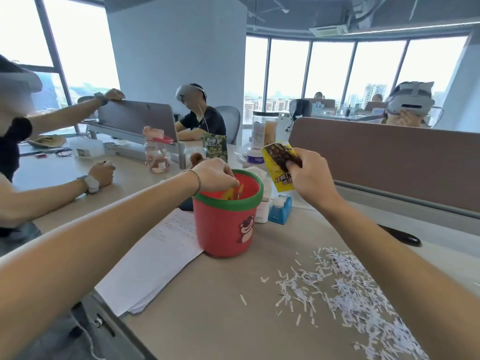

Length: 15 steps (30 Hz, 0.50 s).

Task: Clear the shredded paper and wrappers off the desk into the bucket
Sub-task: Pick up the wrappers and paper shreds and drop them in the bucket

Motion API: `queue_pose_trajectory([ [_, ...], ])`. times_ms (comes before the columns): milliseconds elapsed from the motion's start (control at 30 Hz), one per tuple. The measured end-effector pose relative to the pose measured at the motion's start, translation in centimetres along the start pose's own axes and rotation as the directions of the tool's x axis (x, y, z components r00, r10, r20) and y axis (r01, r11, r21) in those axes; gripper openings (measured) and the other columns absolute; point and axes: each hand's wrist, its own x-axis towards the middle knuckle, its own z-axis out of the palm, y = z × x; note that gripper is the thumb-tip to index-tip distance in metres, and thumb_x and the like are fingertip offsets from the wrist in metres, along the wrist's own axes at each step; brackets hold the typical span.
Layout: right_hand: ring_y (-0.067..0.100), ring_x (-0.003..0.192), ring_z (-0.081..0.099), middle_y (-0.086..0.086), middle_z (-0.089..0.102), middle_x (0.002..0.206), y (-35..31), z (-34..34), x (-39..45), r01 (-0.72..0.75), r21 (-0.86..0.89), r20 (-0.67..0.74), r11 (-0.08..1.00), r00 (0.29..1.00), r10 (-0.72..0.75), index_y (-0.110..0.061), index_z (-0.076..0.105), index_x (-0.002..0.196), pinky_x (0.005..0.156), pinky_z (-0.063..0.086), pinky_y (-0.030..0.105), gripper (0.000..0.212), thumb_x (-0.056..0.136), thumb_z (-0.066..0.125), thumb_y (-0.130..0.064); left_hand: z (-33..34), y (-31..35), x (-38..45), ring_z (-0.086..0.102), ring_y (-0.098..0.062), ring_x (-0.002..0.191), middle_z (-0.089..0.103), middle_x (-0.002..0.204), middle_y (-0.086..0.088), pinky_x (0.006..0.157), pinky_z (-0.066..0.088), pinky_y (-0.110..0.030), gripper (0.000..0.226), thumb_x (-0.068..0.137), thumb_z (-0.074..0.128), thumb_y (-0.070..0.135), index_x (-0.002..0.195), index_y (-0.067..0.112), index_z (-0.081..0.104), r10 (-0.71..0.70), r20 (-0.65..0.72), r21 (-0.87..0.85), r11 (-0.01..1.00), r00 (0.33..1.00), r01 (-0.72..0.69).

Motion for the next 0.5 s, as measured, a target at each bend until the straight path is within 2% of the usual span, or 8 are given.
queue_pose_trajectory([
  [67, 0.028, 0.07, 0.066, 0.012, 0.069, 0.075, -0.5, 0.9, 0.4, -0.003, 0.02, 0.011, 1.0, 1.0, 0.003, -0.007, 0.064, 0.082, 0.066, 0.056, 0.049, 0.021, 0.097, 0.05, -0.011, 0.0, -0.4, -0.2, 0.062, -0.009, 0.076, 0.068, 0.081, 0.01, 0.065, 0.047, -0.025, 0.02, 0.089, 0.062, 0.039, 0.097, 0.025, 0.074, 0.035, -0.093, 0.02, 0.999, 0.995, -0.034],
  [167, 0.028, 0.067, 0.064, 0.017, 0.068, 0.074, -1.5, 2.2, 0.9, -0.009, 0.049, 0.031, 0.999, 0.999, 0.008, -0.003, 0.061, 0.08, 0.063, 0.052, 0.048, 0.022, 0.097, 0.049, -0.01, -0.5, -1.0, -0.4, 0.064, -0.012, 0.082, 0.066, 0.085, 0.012, 0.071, 0.051, -0.028, 0.021, 0.088, 0.056, 0.027, 0.102, 0.026, 0.072, 0.043, -0.265, -0.038, 0.998, 0.963, -0.055],
  [233, 0.03, 0.07, 0.065, 0.016, 0.068, 0.076, -2.3, 3.2, 1.2, -0.015, 0.085, 0.056, 0.996, 0.998, 0.01, -0.003, 0.061, 0.082, 0.063, 0.052, 0.046, 0.022, 0.098, 0.048, -0.011, -1.0, -1.4, -0.6, 0.064, -0.01, 0.078, 0.07, 0.087, 0.01, 0.067, 0.051, -0.027, 0.023, 0.087, 0.054, 0.022, 0.102, 0.028, 0.07, 0.034, -0.321, -0.069, 0.996, 0.946, -0.06],
  [333, 0.026, 0.068, 0.062, 0.015, 0.068, 0.077, -3.5, 4.9, 1.8, -0.012, 0.131, 0.092, 0.991, 0.996, -0.001, -0.005, 0.062, 0.084, 0.061, 0.049, 0.04, 0.02, 0.097, 0.049, -0.012, -1.7, -1.9, -1.1, 0.065, -0.008, 0.072, 0.071, 0.077, 0.012, 0.06, 0.047, -0.024, 0.02, 0.085, 0.052, 0.021, 0.092, 0.028, 0.069, 0.011, -0.402, -0.083, 0.995, 0.915, -0.048],
  [433, 0.024, 0.076, 0.068, 0.009, 0.07, 0.08, -4.5, 6.9, 2.1, 0.0, 0.154, 0.119, 0.988, 0.993, -0.019, -0.012, 0.065, 0.092, 0.069, 0.058, 0.044, 0.016, 0.095, 0.05, -0.014, -2.0, -2.3, -1.8, 0.061, -0.008, 0.071, 0.065, 0.07, 0.011, 0.058, 0.045, -0.026, 0.018, 0.087, 0.051, 0.022, 0.08, 0.024, 0.067, 0.002, -0.47, -0.051, 0.998, 0.882, -0.029],
  [500, 0.024, 0.082, 0.067, 0.002, 0.069, 0.082, -4.7, 8.1, 2.2, 0.02, 0.111, 0.137, 0.994, 0.99, -0.035, -0.017, 0.064, 0.095, 0.074, 0.057, 0.045, 0.013, 0.094, 0.052, -0.014, -1.9, -2.7, -2.1, 0.062, -0.011, 0.071, 0.065, 0.07, 0.009, 0.061, 0.049, -0.028, 0.019, 0.088, 0.052, 0.022, 0.077, 0.022, 0.067, 0.008, -0.478, -0.037, 0.999, 0.878, -0.029],
])
